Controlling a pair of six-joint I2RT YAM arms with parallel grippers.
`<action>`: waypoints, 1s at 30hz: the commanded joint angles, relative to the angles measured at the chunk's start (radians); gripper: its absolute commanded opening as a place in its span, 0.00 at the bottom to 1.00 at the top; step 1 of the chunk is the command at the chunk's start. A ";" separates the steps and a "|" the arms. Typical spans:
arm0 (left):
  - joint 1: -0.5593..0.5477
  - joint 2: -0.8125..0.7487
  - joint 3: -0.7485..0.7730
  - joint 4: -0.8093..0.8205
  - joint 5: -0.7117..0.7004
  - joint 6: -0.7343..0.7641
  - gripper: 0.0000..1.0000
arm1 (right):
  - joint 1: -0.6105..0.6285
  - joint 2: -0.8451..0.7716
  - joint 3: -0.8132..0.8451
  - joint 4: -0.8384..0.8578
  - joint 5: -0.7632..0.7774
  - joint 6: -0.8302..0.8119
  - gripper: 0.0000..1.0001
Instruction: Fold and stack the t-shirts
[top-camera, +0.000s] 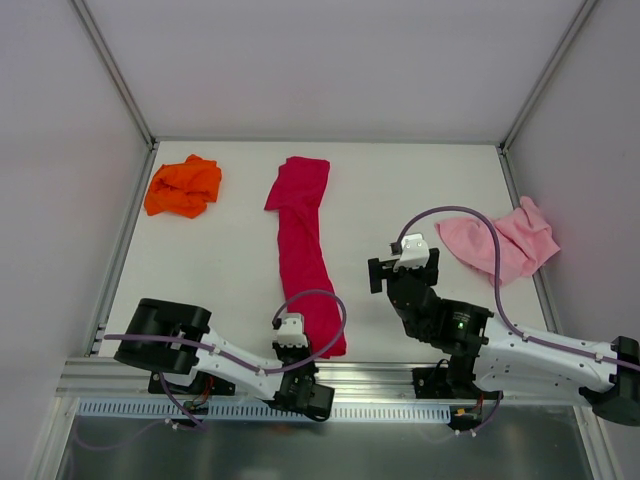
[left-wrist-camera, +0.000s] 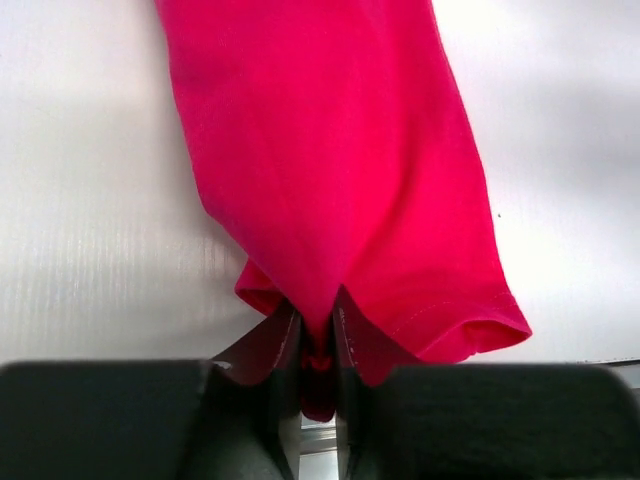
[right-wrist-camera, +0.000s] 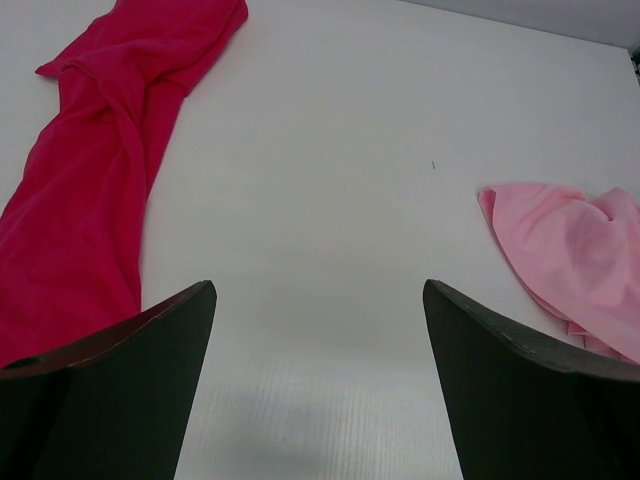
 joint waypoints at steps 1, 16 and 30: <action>-0.013 -0.016 -0.003 -0.028 -0.058 -0.045 0.08 | -0.004 -0.007 0.008 0.007 0.035 0.043 0.90; -0.008 0.006 0.275 -0.935 -0.302 -0.712 0.00 | -0.004 0.000 0.010 -0.007 0.035 0.062 0.90; 0.114 -0.026 0.262 -0.921 -0.339 -0.712 0.00 | -0.004 -0.020 0.002 -0.016 0.021 0.065 0.90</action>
